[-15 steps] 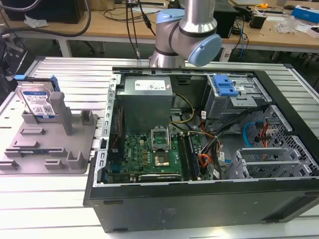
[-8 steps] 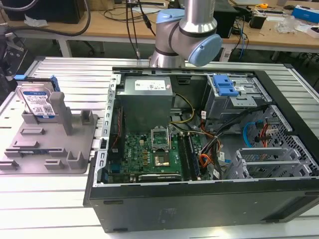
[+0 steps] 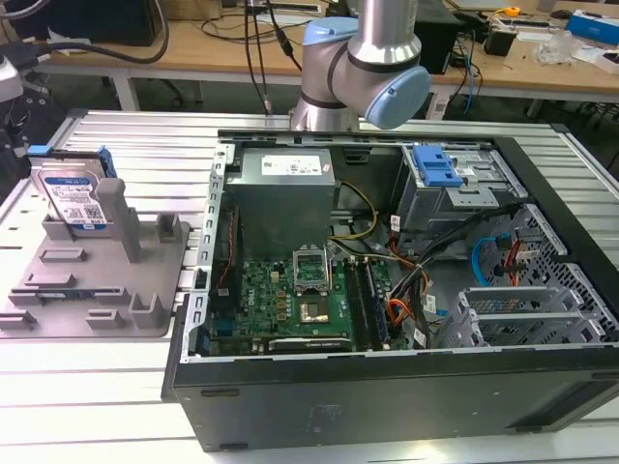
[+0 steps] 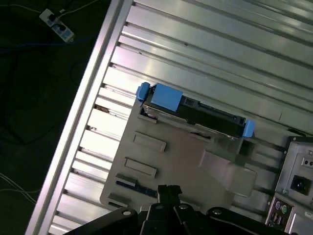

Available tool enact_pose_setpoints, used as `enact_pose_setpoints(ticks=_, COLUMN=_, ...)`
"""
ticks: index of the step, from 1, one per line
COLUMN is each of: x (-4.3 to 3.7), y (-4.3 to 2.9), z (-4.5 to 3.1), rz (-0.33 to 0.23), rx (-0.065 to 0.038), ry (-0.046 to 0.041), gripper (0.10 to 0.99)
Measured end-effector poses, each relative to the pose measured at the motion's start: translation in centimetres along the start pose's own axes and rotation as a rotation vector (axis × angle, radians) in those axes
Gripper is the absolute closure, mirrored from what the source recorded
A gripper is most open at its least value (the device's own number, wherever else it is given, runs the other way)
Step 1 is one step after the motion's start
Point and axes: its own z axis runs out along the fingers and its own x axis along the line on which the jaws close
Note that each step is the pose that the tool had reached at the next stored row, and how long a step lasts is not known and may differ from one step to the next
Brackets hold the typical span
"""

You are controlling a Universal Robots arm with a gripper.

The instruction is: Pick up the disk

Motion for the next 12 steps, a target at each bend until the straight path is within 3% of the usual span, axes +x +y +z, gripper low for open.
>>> enact_pose_setpoints(ticks=8, x=0.00, y=0.00, z=0.11, rz=-0.173, rx=0.000, ry=0.0065, gripper=0.980)
enact_pose_setpoints(ticks=12, x=0.00, y=-0.01, z=0.18, rz=-0.290, rx=0.000, ry=0.0111, gripper=0.980)
